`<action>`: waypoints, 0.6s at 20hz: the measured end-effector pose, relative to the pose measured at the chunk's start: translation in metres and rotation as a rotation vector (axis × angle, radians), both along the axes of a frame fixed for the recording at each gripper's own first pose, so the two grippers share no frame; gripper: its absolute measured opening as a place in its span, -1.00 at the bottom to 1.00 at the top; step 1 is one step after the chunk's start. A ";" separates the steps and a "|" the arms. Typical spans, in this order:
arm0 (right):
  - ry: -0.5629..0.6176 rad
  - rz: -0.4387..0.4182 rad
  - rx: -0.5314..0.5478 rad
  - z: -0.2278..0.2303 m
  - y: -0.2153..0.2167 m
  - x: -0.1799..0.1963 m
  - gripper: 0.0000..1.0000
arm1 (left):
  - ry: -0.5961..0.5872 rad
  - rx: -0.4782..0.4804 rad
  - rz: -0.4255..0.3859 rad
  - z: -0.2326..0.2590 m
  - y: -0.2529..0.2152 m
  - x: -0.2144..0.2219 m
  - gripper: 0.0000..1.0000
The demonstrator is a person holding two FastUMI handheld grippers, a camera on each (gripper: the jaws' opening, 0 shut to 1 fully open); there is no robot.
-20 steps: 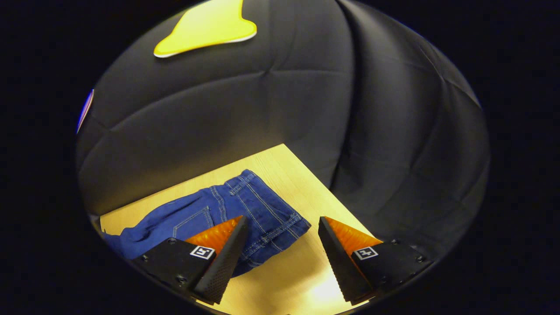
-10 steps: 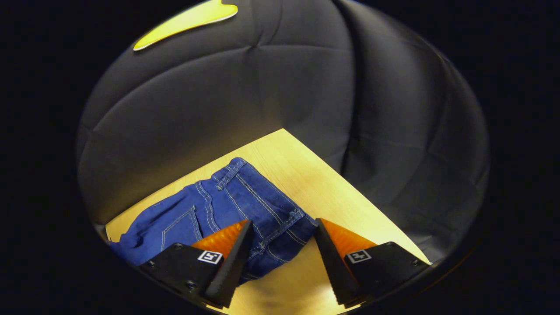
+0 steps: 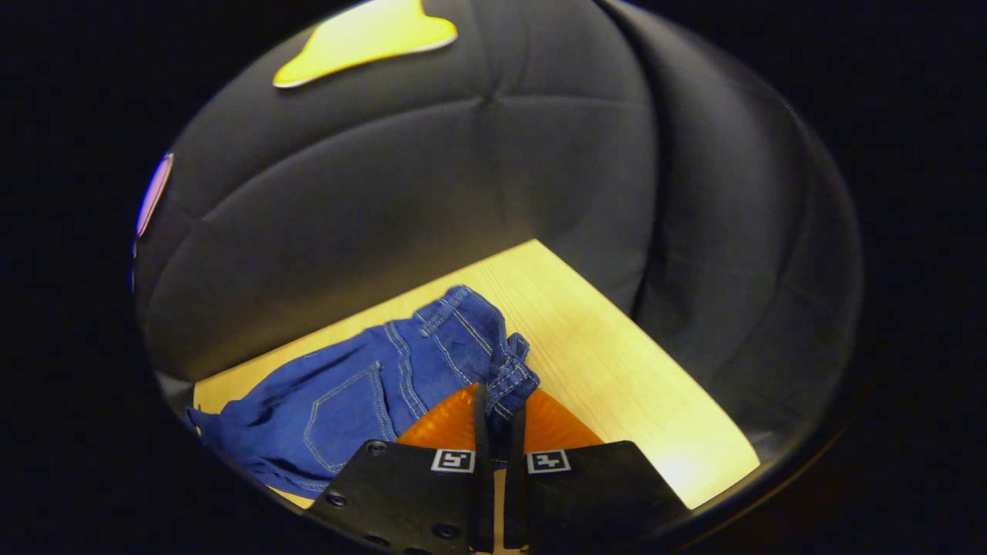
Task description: Grasp the waist and the cuffs of the jeans and fold them to make the two legs overlap; first hold the waist and fold one-third of the jeans toward the cuffs, then hold the cuffs and fold the remaining one-third in the same direction to finish folding.
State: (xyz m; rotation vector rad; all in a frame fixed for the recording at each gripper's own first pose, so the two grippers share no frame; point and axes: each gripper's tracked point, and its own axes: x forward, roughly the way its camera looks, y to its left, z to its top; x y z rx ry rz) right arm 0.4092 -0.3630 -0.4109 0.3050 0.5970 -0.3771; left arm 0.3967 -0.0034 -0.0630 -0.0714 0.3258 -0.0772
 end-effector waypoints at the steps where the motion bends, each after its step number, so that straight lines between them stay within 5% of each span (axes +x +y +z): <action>1: -0.051 0.029 -0.045 0.016 0.001 0.002 -0.68 | -0.001 0.004 0.000 0.001 0.000 0.000 0.94; 5: -0.204 0.147 -0.162 0.061 0.013 -0.013 -0.82 | -0.004 0.047 0.018 0.002 0.007 -0.005 0.93; 12: -0.401 0.368 -0.296 0.031 0.033 -0.029 -0.83 | -0.016 0.034 -0.020 -0.008 -0.003 -0.034 0.94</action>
